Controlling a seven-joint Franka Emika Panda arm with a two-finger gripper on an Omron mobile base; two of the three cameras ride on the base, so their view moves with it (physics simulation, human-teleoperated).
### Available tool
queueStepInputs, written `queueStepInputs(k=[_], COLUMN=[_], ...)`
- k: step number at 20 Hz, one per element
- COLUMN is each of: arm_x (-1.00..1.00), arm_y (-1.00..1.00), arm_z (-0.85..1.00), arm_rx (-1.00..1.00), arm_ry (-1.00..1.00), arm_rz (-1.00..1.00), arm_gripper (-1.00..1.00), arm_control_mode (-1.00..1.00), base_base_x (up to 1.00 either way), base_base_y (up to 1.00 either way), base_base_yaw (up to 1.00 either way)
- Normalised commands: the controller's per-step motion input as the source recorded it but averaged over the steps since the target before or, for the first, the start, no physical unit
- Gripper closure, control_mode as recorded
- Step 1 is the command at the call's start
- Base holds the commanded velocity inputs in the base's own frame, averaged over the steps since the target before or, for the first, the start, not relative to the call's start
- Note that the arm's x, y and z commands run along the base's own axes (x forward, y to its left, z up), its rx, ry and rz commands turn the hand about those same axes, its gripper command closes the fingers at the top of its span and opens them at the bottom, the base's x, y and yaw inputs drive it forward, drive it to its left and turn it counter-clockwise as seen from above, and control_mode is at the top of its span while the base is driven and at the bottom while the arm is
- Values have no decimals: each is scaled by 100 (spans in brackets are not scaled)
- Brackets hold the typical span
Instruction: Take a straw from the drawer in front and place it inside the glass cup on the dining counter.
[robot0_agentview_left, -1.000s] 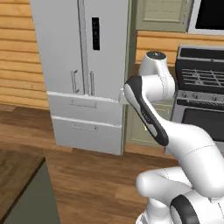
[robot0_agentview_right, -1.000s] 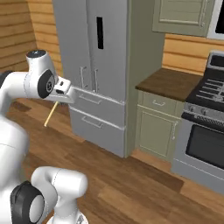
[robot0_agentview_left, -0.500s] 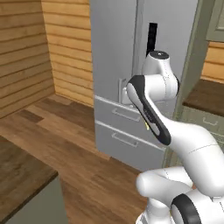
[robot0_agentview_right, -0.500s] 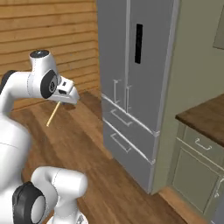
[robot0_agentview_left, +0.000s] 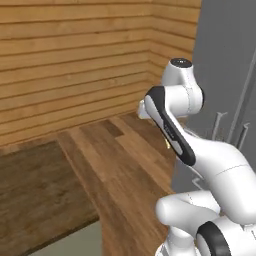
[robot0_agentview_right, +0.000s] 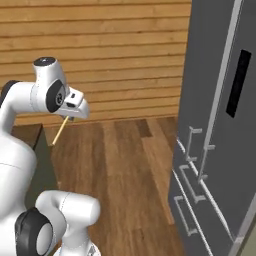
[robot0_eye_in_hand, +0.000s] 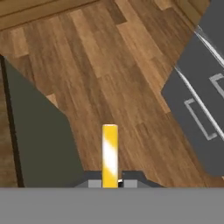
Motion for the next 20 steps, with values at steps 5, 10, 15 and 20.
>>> queueStepInputs(k=[5,10,15,20], arm_x=[0,0,0,0], arm_y=[0,0,0,0], arm_z=[0,0,0,0], arm_rx=[0,0,0,0], arm_ry=[0,0,0,0], arm_rz=[0,0,0,0], arm_gripper=[100,100,100,100], arm_control_mode=[100,100,100,100], base_base_x=[91,100,100,100], base_base_y=[-57,-48,-23,-13], base_base_yaw=[53,34,19,29])
